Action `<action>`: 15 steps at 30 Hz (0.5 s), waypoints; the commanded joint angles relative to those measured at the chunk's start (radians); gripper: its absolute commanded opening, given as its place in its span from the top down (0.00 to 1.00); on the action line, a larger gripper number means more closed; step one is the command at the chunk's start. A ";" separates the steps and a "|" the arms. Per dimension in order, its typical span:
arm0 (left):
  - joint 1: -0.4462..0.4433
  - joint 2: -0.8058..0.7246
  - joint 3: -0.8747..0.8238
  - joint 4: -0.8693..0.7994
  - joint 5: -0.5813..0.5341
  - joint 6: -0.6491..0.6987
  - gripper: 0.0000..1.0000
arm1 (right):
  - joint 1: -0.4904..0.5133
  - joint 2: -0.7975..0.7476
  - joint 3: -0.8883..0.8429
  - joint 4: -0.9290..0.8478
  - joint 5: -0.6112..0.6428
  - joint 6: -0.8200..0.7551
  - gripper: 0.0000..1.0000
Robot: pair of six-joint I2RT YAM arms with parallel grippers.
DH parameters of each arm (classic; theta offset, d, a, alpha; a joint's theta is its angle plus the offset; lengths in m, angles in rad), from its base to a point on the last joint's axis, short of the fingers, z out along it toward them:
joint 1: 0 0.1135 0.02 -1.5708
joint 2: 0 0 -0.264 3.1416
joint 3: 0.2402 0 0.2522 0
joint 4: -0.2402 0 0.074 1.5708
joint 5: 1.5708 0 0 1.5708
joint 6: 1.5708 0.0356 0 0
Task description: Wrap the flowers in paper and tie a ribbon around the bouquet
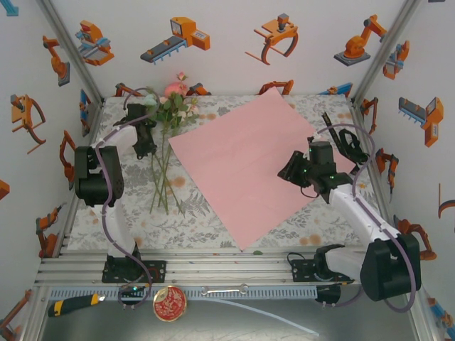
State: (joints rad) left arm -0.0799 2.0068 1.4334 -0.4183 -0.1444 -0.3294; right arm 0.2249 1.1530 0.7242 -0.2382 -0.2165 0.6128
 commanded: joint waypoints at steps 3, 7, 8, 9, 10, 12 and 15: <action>0.013 0.044 0.060 -0.098 0.062 0.029 0.71 | 0.005 -0.030 0.020 -0.031 0.006 0.015 0.58; 0.023 0.066 0.083 -0.126 0.077 0.023 0.67 | 0.005 -0.054 0.023 -0.050 0.011 0.014 0.57; 0.026 0.071 0.086 -0.134 0.087 0.023 0.66 | 0.004 -0.062 0.023 -0.051 0.011 0.016 0.57; 0.028 0.072 0.085 -0.135 0.096 0.024 0.66 | 0.005 -0.069 0.021 -0.052 0.010 0.016 0.57; 0.028 0.070 0.083 -0.137 0.103 0.030 0.66 | 0.005 -0.074 0.021 -0.053 0.011 0.016 0.57; 0.028 0.059 0.070 -0.132 0.121 0.049 0.68 | 0.004 -0.081 0.021 -0.057 0.011 0.017 0.57; 0.028 0.047 0.053 -0.124 0.129 0.061 0.69 | 0.005 -0.085 0.025 -0.059 0.004 0.020 0.57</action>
State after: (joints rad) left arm -0.0555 2.0624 1.4982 -0.5030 -0.0509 -0.3035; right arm 0.2249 1.0836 0.7246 -0.2817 -0.2165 0.6159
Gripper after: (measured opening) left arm 0.316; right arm 0.423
